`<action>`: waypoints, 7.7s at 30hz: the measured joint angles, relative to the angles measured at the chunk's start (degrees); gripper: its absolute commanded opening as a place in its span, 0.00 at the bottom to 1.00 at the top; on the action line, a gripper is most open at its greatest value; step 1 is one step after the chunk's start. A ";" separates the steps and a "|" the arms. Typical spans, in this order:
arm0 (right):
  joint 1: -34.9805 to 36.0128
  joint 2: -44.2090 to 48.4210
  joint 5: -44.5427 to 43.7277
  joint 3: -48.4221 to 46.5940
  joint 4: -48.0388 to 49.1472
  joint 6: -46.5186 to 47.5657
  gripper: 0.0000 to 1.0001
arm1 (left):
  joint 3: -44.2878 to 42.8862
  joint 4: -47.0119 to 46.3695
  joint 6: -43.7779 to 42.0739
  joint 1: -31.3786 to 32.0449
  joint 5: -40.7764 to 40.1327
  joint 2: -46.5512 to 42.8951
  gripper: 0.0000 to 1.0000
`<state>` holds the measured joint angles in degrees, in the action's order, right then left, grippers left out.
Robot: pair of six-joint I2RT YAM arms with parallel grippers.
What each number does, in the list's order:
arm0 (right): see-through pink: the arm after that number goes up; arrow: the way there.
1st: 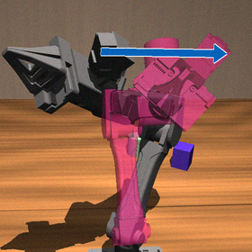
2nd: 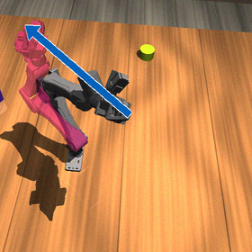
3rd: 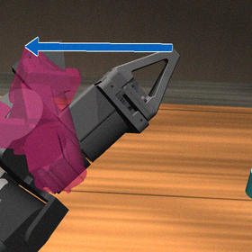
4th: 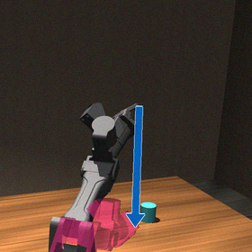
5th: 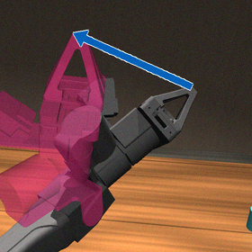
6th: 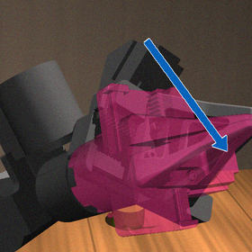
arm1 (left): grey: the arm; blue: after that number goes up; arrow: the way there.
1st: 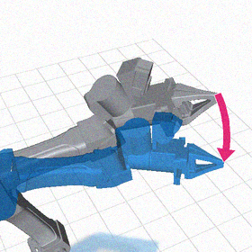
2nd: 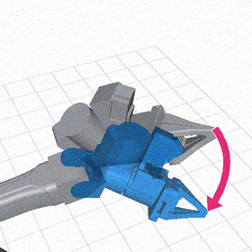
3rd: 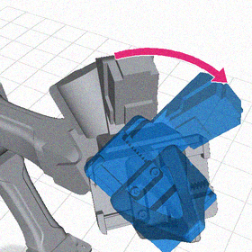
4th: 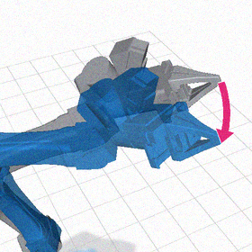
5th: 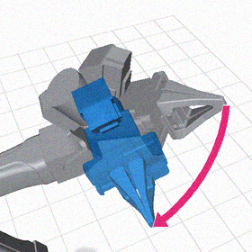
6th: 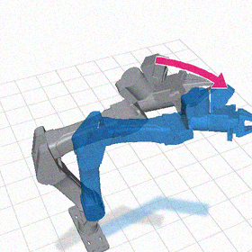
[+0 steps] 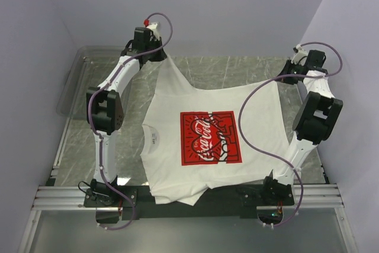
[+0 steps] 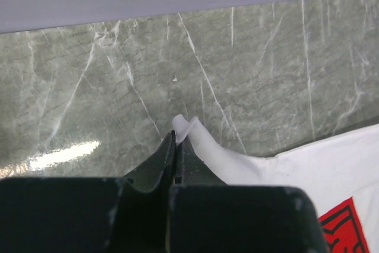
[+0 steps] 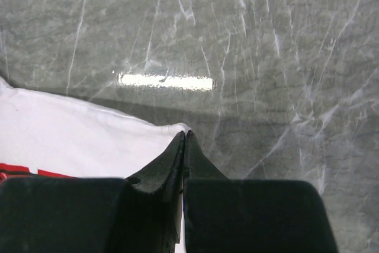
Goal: Fold and stack the t-shirts
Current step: Flatten the tshirt out, then fold the tshirt
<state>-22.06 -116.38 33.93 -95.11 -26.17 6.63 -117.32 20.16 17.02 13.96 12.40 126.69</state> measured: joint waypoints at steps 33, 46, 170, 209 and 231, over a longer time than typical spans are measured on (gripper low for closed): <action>-1.09 0.02 2.47 2.97 13.33 -8.76 0.00 | -13.35 -9.35 -3.61 -0.17 -2.71 7.21 0.00; -1.09 0.00 4.33 5.01 13.64 -8.41 0.00 | -3.80 -10.19 -3.65 -0.33 -0.72 6.69 0.00; -4.81 6.60 0.48 17.20 11.98 2.29 0.00 | 57.20 -13.16 -2.67 1.77 4.33 -43.04 0.01; -4.81 6.60 -1.36 18.73 11.34 3.26 0.01 | 62.95 -12.11 -1.22 3.10 6.84 -49.09 0.01; -6.75 13.27 -0.98 23.65 9.42 5.68 0.64 | 63.49 -7.10 -2.23 3.23 11.72 -54.12 0.61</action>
<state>-28.82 -103.11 32.95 -71.46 -16.75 12.32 -53.82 13.06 14.79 17.19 24.12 72.58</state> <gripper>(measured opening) 0.644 0.593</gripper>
